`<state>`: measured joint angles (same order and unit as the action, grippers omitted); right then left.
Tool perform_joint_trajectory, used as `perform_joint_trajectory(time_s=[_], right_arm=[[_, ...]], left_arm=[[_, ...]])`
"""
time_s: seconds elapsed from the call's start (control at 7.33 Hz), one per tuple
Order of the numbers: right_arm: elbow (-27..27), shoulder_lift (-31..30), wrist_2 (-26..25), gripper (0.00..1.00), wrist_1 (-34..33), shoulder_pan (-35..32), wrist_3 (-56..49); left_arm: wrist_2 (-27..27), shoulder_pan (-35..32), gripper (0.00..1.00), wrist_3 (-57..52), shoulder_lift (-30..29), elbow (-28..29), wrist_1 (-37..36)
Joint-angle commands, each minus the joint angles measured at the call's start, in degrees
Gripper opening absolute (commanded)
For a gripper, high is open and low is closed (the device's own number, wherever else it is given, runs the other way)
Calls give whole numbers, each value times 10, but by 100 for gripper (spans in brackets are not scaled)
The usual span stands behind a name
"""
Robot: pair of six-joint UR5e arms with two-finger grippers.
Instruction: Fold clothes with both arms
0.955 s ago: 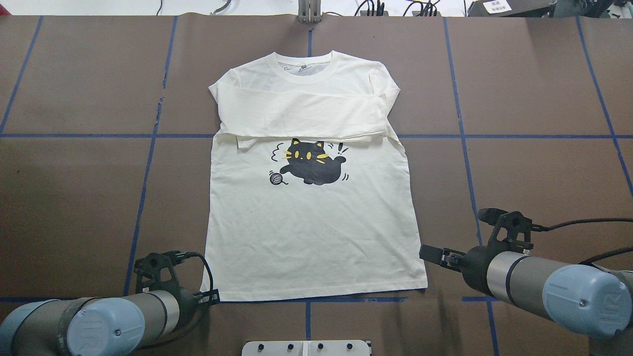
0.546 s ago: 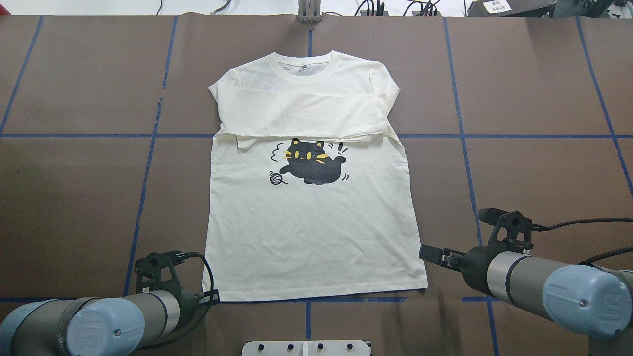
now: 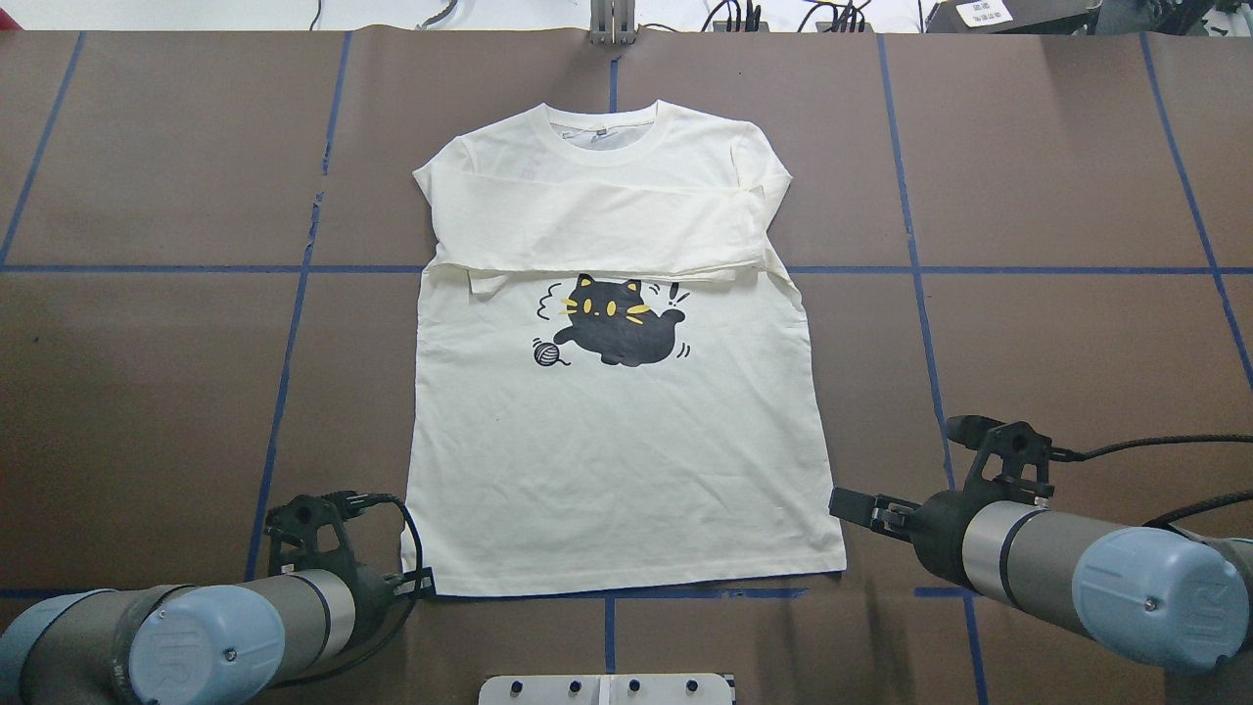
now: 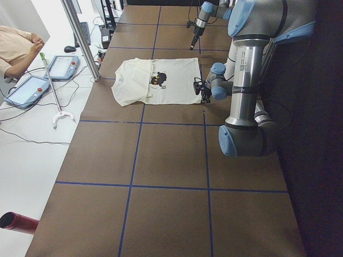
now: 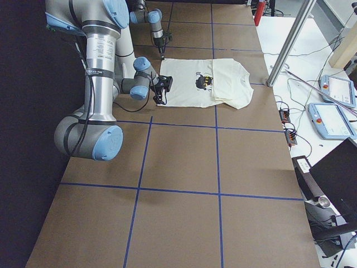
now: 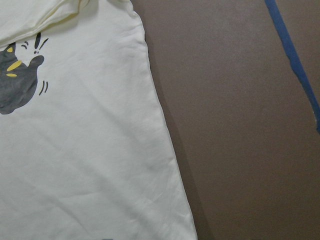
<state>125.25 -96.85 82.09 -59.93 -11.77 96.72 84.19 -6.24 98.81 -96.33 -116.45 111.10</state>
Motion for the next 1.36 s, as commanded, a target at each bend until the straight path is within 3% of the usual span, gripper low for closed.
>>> perform_joint_trajectory(time_s=[0.0, 0.41, 0.55, 0.82, 1.23], right_arm=[[-1, 1, -11, 85, -3, 22, 50], [-20, 82, -35, 83, -119, 34, 83], [-50, 94, -38, 82, -118, 34, 84], [-57, 89, -54, 72, -120, 42, 83], [-62, 88, -56, 68, -120, 53, 83]], left_arm=[[-5, -4, 0, 1, -8, -1, 0], [-37, -5, 0, 1, -20, -1, 0], [-43, -6, 0, 1, -21, -1, 0], [-51, -6, 0, 1, -21, -2, 0], [-57, -5, 0, 0, -21, -2, -1]])
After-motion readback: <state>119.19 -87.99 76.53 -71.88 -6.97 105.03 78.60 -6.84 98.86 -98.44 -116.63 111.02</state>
